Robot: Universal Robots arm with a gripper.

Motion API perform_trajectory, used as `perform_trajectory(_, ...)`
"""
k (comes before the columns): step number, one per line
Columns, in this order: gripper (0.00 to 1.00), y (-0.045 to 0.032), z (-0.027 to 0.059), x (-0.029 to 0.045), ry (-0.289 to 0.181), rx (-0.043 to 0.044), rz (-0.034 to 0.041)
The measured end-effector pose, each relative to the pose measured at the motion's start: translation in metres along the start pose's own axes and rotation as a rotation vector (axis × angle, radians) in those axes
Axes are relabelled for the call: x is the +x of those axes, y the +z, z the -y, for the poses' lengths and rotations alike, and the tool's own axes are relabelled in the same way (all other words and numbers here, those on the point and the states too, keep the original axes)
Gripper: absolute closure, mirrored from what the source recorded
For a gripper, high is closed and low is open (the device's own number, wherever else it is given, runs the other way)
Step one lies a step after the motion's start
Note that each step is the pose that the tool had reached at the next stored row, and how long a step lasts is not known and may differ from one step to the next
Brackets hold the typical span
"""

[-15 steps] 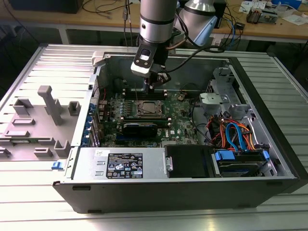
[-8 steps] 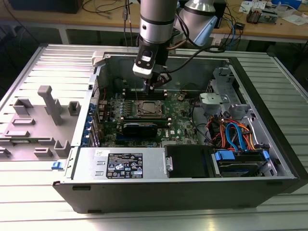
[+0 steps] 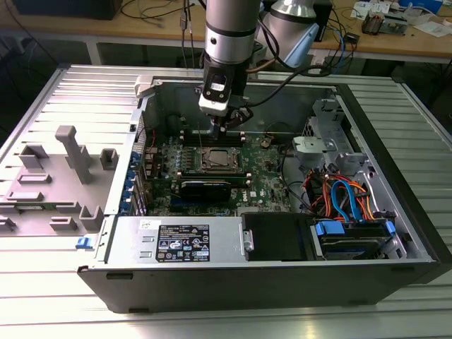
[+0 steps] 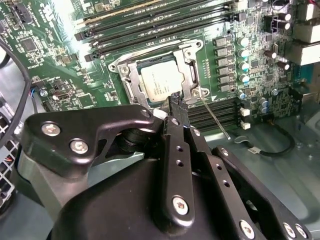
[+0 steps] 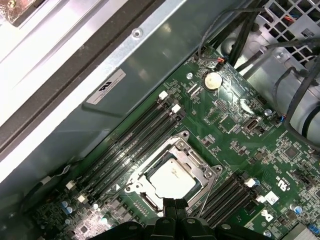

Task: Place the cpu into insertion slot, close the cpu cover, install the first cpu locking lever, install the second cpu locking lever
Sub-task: 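Install the first cpu locking lever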

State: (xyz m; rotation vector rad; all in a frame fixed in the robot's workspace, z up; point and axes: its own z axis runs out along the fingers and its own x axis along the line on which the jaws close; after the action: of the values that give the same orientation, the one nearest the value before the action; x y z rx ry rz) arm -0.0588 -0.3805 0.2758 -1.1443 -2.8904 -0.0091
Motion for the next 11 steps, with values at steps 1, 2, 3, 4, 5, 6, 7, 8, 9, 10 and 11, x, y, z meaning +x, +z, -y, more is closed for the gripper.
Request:
perform_trajectory(1,0.89,0.0000,0.0000,0.0000,-0.008,0.0003,0.0000)
perform_trajectory(2,0.89,0.0000,0.0000,0.0000,-0.018,0.0006,0.0001)
perform_trajectory(3,0.89,0.0000,0.0001,-0.0001,-0.026,0.0007,0.0001)
perform_trajectory(4,0.89,0.0000,0.0001,-0.0002,-0.042,0.0012,0.0002)
perform_trajectory(5,0.89,0.0001,0.0016,-0.0005,-0.051,0.0005,-0.0006)
perform_trajectory(6,0.89,0.0001,0.0021,-0.0007,-0.055,0.0004,-0.0007)
perform_trajectory(7,0.89,0.0001,0.0022,-0.0007,-0.057,0.0005,-0.0007)
perform_trajectory(8,0.89,0.0000,0.0023,-0.0007,-0.058,0.0006,-0.0007)
perform_trajectory(9,0.89,0.0000,0.0023,-0.0007,-0.060,0.0007,-0.0007)
perform_trajectory(10,0.89,0.0001,0.0024,-0.0008,-0.061,0.0007,-0.0007)
perform_trajectory(11,0.89,0.0001,0.0024,-0.0009,-0.063,0.0007,-0.0007)
